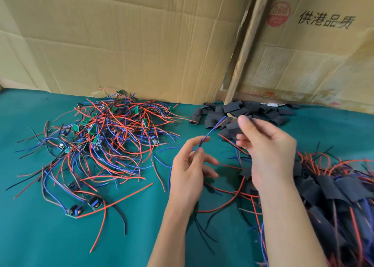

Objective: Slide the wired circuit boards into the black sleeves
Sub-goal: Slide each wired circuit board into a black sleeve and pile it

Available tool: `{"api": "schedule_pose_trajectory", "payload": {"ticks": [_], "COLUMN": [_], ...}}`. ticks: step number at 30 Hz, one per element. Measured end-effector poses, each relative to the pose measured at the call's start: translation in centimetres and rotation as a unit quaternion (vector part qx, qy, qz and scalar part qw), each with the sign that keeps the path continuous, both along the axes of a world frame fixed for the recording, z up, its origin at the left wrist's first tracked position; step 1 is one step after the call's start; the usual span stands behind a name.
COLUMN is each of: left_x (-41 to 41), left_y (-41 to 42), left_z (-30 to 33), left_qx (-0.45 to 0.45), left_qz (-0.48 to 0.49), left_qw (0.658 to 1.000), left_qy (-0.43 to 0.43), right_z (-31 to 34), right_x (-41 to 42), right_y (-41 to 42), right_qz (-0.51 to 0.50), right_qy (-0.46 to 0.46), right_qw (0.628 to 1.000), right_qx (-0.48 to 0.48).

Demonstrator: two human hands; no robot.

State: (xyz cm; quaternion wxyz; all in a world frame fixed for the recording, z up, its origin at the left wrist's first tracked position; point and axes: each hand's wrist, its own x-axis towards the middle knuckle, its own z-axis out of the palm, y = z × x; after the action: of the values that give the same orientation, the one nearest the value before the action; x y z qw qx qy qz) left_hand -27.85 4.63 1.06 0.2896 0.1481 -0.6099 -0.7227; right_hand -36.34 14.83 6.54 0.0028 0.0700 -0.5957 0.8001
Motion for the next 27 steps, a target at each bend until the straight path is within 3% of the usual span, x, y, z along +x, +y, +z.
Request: {"api": "schedule_pose_trajectory", "payload": {"ticks": [5, 13, 19, 27], "left_x": [0.0, 0.1, 0.1, 0.0], "left_y": [0.0, 0.1, 0.1, 0.2], "left_z": [-0.1, 0.2, 0.2, 0.0], "left_qx": [-0.004, 0.000, 0.001, 0.012], "left_qz": [-0.022, -0.023, -0.015, -0.001], "left_qw": [1.000, 1.000, 1.000, 1.000], "left_qy": [0.003, 0.000, -0.013, -0.022], "right_z": [-0.1, -0.4, -0.1, 0.7], "right_x": [-0.3, 0.2, 0.4, 0.3], "right_y": [0.5, -0.4, -0.3, 0.2], "right_qz": [-0.111, 0.010, 0.084, 0.070], "right_qy": [-0.085, -0.146, -0.105, 0.017], "right_qw": [0.984, 0.979, 0.980, 0.994], "right_qx": [-0.109, -0.140, -0.145, -0.086]}}
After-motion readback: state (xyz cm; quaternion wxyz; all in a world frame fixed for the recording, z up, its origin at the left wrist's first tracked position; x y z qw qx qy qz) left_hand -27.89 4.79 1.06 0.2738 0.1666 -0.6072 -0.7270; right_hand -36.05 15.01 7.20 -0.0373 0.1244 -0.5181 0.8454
